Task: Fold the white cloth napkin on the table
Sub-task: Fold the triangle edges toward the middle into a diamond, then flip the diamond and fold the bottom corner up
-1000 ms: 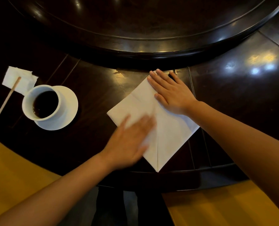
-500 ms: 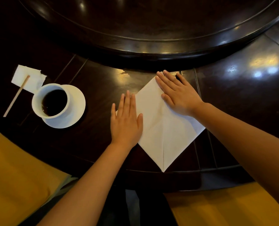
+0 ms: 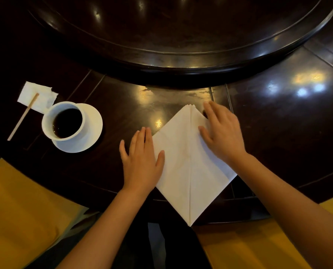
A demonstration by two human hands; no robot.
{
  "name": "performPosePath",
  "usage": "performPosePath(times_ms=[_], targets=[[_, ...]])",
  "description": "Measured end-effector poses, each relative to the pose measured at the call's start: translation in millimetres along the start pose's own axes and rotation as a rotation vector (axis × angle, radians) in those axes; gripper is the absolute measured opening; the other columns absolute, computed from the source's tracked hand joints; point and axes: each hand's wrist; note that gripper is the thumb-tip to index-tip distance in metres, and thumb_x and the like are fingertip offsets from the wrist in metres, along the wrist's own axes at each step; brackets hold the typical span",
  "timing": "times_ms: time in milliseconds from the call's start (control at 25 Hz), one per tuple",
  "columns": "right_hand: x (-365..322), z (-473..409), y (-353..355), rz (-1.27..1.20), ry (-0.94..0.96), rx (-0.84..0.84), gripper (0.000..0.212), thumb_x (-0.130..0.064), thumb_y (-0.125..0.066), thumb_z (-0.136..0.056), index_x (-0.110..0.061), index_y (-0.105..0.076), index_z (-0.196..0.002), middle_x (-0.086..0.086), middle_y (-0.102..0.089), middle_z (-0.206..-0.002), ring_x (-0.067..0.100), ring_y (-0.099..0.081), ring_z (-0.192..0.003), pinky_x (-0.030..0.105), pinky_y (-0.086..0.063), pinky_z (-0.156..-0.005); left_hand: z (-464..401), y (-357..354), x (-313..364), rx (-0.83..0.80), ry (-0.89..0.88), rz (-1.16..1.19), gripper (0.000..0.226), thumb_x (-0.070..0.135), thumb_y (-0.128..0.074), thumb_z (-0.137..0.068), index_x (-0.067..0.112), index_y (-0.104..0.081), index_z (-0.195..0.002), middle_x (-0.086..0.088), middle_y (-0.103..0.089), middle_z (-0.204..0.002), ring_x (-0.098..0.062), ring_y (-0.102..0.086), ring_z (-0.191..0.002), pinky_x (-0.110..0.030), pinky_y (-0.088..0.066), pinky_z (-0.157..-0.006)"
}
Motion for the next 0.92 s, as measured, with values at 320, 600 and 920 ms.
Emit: performPosePath(times_ms=[320, 600, 920], targets=[[0, 12, 17, -0.099, -0.281, -0.141, 0.031, -0.027, -0.064, -0.086, -0.007, -0.056, -0.109, 0.011, -0.061, -0.103, 0.022, -0.056, -0.087, 0.029, -0.047, -0.075, -48, 20, 22, -0.07, -0.054, -0.059, 0.046, 0.045, -0.053, -0.089, 0.013, -0.049, -0.122, -0.006, -0.055, -0.118, -0.022, -0.05, -0.108, -0.033, -0.039, -0.089], [-2, 4, 18, -0.16, -0.333, -0.236, 0.016, -0.021, -0.061, -0.086, -0.009, -0.057, -0.096, 0.008, -0.059, -0.09, 0.02, -0.056, -0.075, 0.032, -0.051, -0.07, -58, 23, 23, -0.151, -0.02, 0.101, 0.03, 0.032, -0.062, -0.084, 0.014, -0.055, -0.107, -0.004, -0.056, -0.106, -0.021, -0.052, -0.096, -0.034, -0.049, -0.078], [-2, 2, 23, -0.304, -0.413, -0.309, 0.016, -0.017, -0.067, -0.08, -0.012, -0.055, -0.089, 0.004, -0.057, -0.083, 0.017, -0.055, -0.071, 0.025, -0.046, -0.066, -72, 41, 3, -0.384, 0.012, 0.499, 0.01, 0.016, -0.06, -0.087, 0.016, -0.068, -0.093, -0.001, -0.067, -0.092, -0.016, -0.06, -0.087, -0.027, -0.047, -0.071]])
Point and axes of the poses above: each hand's wrist, its own z-axis away from the middle knuckle, its own y-axis out of the back of the hand, x = y × z
